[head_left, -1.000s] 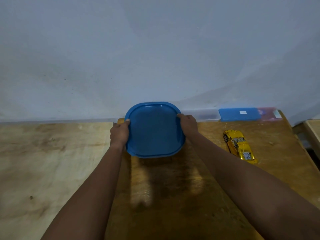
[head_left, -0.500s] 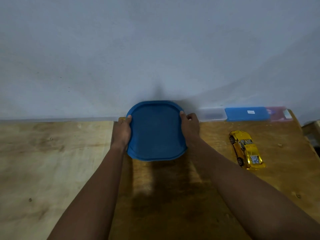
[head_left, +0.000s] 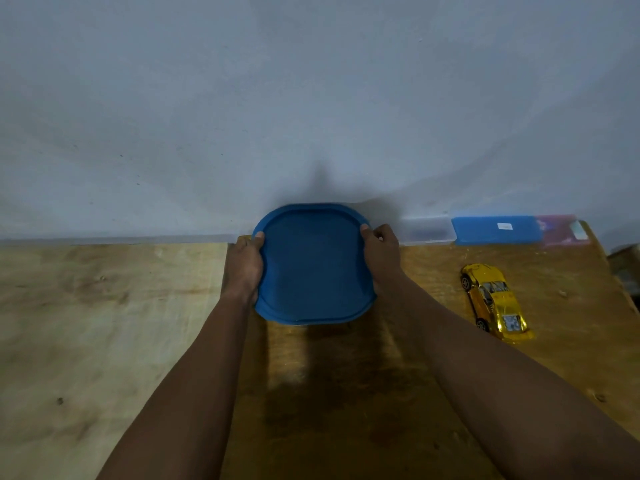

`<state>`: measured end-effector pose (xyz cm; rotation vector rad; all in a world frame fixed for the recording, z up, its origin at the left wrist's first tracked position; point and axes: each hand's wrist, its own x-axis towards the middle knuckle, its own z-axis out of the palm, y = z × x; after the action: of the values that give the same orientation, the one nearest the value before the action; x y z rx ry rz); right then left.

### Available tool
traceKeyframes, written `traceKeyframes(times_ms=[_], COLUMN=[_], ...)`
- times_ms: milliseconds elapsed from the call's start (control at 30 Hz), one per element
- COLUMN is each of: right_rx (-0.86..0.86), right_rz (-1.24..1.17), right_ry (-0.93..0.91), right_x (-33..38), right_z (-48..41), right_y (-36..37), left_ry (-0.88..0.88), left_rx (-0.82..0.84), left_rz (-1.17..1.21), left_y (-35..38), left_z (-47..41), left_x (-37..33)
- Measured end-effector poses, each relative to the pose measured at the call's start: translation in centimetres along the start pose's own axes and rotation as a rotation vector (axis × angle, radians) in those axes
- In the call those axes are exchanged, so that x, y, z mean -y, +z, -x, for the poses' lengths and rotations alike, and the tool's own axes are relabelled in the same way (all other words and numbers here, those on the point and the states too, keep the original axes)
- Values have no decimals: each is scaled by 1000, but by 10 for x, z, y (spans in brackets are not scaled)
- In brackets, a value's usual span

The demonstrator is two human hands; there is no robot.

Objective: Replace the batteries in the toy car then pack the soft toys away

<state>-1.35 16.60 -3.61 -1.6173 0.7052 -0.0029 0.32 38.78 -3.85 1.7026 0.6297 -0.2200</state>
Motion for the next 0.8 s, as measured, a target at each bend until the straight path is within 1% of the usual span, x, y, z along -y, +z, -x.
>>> traceKeyframes(times_ms=[233, 400, 467, 567, 700, 800], right_rx=[18, 13, 15, 50, 136, 138], right_rz=[20, 11, 27, 133, 257, 318], right_ry=[-32, -26, -23, 5, 58, 19], right_x=[1, -1, -1, 4, 18, 24], right_z=[0, 0, 1, 3, 11, 23], right_y=[-3, -3, -3, -6, -19, -37], left_ry=[17, 39, 59, 97, 34, 92], left_rx=[2, -11, -38, -88, -135, -289], left_rz=[67, 35, -34, -195, -374, -502], left_y=[1, 0, 0, 2, -1, 1], left_z=[5, 2, 5, 12, 26, 45], left_x=[0, 4, 3, 0, -7, -8])
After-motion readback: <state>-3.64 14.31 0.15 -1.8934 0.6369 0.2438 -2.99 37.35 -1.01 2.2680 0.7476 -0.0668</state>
